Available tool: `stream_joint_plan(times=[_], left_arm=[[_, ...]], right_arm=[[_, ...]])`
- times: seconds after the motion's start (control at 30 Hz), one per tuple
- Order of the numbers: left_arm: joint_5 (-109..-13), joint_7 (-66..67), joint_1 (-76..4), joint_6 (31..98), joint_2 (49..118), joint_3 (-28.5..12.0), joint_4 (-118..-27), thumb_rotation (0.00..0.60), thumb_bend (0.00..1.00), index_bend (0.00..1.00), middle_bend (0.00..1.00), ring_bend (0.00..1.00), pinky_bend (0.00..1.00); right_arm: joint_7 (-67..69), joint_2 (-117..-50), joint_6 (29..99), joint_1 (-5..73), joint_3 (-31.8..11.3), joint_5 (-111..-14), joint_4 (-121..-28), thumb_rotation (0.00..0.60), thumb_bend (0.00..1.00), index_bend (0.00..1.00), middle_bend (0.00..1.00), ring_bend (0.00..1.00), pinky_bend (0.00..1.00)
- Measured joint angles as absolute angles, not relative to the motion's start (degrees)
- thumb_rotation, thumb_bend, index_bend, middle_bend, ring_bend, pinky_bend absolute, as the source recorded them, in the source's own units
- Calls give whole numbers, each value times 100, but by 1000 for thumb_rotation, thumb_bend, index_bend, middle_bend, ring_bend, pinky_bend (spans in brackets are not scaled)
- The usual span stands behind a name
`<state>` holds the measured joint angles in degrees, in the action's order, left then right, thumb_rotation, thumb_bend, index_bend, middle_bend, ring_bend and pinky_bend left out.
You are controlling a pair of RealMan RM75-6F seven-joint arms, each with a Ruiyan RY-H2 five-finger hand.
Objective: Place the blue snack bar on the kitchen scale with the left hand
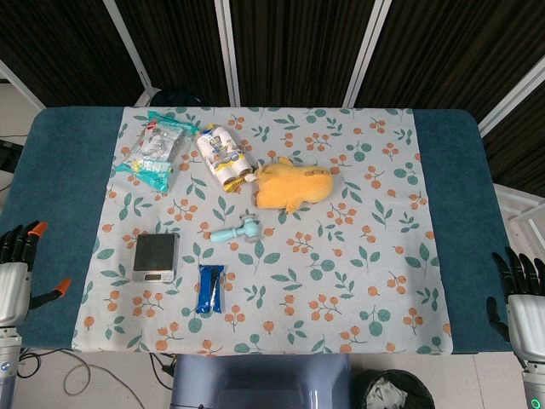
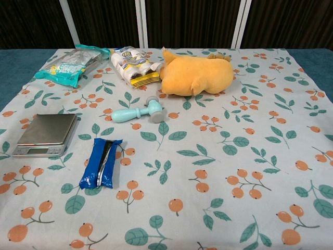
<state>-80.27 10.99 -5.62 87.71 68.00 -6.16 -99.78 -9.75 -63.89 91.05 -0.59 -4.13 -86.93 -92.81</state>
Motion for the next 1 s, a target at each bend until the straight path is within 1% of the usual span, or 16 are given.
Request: stream_joint_plan(times=[0.5, 1.0], left_arm=[[-8051, 1180, -577, 8742, 6817, -594, -9984, 600, 137, 85, 63, 19, 83], [-8512, 964, -683, 8653, 6764, -453, -9695, 600, 138, 85, 64, 18, 83]], right_arm=[[-963, -6368, 9113, -62, -432, -8663, -9289, 600, 577, 59, 32, 15, 0], [-952, -6354, 9104, -70, -453, -8596, -9313, 600, 576, 59, 32, 15, 0]])
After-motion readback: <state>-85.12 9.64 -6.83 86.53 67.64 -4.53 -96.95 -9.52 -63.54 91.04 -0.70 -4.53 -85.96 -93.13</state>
